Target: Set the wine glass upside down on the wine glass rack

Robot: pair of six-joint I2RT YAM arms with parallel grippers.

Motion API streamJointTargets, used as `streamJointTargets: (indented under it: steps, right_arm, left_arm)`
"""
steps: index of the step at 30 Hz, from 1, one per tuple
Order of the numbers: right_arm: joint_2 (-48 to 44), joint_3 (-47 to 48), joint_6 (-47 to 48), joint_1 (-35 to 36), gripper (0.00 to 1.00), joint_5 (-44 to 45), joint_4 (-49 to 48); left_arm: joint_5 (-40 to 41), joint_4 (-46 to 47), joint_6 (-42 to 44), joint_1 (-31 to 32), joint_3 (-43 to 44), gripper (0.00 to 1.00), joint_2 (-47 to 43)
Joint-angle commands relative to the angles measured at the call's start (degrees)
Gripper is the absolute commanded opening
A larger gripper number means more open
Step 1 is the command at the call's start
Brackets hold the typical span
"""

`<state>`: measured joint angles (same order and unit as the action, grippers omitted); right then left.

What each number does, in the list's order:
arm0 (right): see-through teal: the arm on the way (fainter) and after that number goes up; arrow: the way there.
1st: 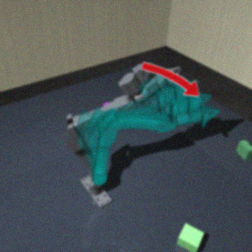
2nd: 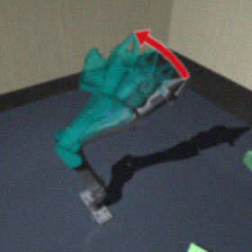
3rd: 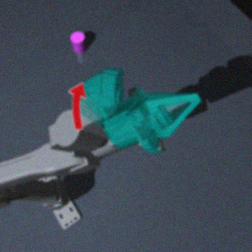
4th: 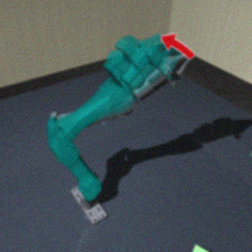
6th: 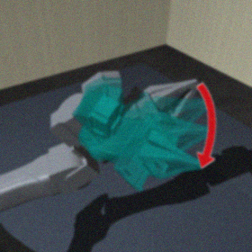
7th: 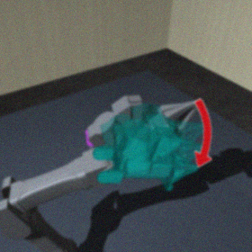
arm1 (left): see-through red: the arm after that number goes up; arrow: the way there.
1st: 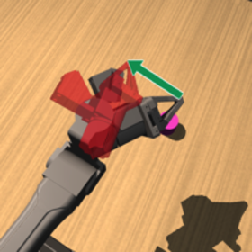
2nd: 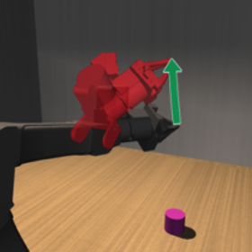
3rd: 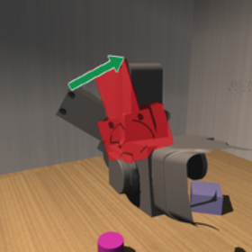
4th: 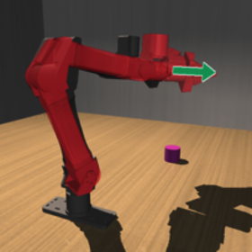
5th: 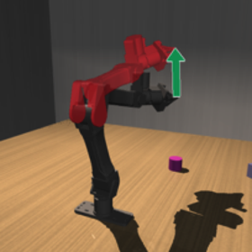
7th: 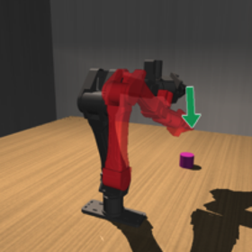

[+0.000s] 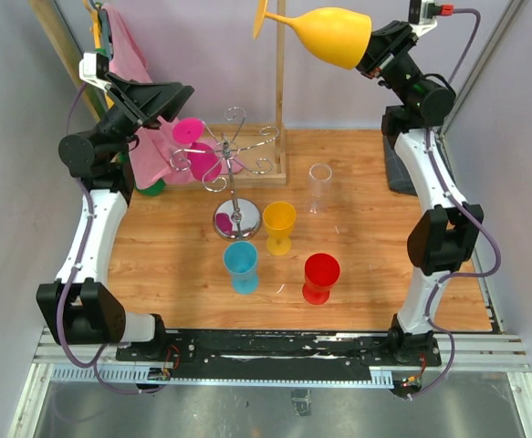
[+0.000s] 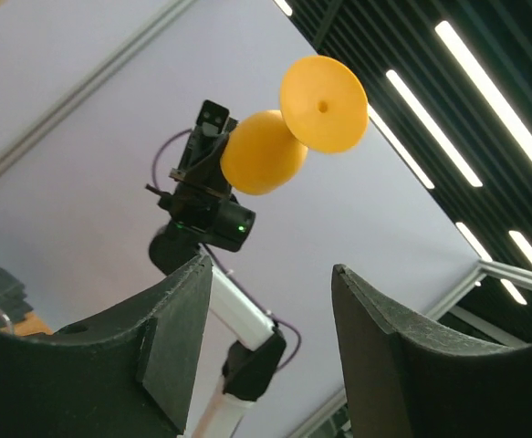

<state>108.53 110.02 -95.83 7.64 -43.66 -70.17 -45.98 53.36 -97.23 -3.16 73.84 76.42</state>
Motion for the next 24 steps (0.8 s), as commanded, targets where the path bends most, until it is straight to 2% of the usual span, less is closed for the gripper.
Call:
streamJointTargets:
  steps: [1, 9, 20, 24]
  right_arm:
    - [3.28, 6.43, -11.74, 3.26, 0.01, -3.61, -12.79]
    - [6.91, 7.5, -11.41, 10.46, 0.01, -7.78, -13.79]
    - [8.99, 7.69, -11.39, 14.03, 0.01, -8.42, -13.74]
    - [9.78, 8.44, -11.41, 15.34, 0.01, -8.2, -13.67]
  left_arm:
    - [-0.01, 12.93, -8.91, 1.49, 0.83, 0.6, 1.47]
    - [3.03, 30.87, -22.13, 4.81, 1.44, 0.61, 5.73]
    - [4.56, 38.37, -26.92, 8.67, 1.52, 0.59, 6.96]
    - [4.38, 38.37, -27.13, 9.88, 1.52, 0.59, 6.99]
